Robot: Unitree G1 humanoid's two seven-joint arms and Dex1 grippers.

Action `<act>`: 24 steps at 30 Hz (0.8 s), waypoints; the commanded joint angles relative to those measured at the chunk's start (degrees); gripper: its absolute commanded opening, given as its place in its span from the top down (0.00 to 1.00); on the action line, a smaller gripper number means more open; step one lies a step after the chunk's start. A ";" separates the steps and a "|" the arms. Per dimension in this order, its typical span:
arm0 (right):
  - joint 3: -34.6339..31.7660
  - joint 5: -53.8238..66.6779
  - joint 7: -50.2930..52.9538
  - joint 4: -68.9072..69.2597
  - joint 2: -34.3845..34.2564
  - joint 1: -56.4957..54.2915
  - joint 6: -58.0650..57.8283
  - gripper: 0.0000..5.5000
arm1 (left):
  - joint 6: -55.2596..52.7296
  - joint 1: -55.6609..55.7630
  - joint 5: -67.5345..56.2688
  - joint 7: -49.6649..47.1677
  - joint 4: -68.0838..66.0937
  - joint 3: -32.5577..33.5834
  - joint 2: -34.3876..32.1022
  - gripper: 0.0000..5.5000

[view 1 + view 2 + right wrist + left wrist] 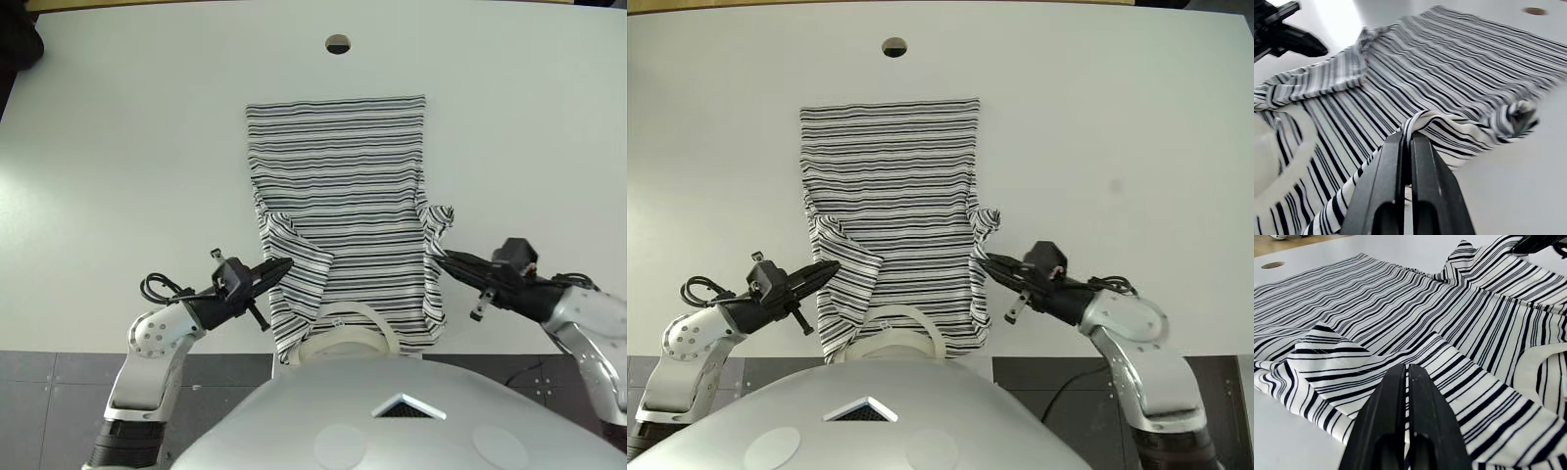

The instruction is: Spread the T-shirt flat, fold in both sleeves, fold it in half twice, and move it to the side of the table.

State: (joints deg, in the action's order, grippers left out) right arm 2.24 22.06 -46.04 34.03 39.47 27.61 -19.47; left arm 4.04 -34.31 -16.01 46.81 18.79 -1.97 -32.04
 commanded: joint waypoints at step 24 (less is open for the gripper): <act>1.71 -9.38 -7.98 -3.66 7.19 -1.66 17.33 0.48 | 7.32 -3.20 5.61 5.46 -4.11 5.96 -10.76 0.54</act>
State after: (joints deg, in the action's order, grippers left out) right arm 9.26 13.68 -52.31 29.74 42.61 24.35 -5.53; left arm 10.16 -36.09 -12.47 51.09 15.94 2.52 -40.01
